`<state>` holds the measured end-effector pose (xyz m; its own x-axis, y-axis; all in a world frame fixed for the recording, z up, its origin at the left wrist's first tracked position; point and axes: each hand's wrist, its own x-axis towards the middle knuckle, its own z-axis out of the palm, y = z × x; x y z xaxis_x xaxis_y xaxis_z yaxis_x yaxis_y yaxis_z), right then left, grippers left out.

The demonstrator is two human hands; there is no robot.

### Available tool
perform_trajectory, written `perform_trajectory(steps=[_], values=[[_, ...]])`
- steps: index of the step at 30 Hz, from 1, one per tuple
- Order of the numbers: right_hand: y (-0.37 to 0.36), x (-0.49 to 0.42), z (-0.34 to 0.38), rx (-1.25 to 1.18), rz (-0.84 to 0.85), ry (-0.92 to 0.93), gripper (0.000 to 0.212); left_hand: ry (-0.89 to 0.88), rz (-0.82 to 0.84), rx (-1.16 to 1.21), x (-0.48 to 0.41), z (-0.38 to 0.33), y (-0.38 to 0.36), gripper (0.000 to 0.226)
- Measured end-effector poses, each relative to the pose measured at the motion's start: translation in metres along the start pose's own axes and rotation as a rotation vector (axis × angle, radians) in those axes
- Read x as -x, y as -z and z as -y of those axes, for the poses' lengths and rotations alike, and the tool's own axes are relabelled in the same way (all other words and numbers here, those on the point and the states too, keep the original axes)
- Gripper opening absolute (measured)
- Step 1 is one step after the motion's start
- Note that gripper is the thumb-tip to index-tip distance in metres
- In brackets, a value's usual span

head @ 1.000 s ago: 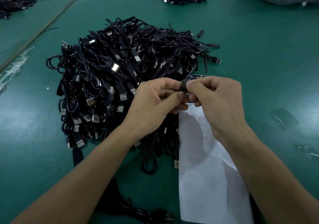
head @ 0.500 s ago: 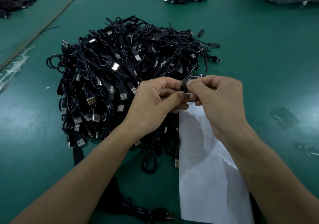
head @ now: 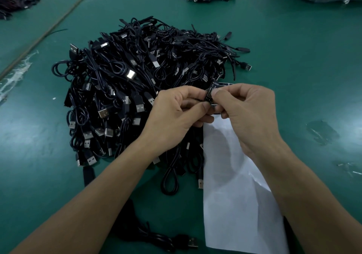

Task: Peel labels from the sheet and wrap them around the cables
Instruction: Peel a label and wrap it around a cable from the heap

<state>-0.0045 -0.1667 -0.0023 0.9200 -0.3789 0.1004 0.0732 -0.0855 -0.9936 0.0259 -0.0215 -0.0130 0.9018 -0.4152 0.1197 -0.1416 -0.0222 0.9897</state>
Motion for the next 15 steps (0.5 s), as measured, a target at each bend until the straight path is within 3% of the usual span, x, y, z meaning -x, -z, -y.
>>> perform_trajectory(steps=[15], values=[[0.0017, 0.0004, 0.0021, 0.026, -0.010, -0.012, 0.016, -0.007, 0.009, -0.017, 0.0003, 0.0008, -0.0002, 0.013]])
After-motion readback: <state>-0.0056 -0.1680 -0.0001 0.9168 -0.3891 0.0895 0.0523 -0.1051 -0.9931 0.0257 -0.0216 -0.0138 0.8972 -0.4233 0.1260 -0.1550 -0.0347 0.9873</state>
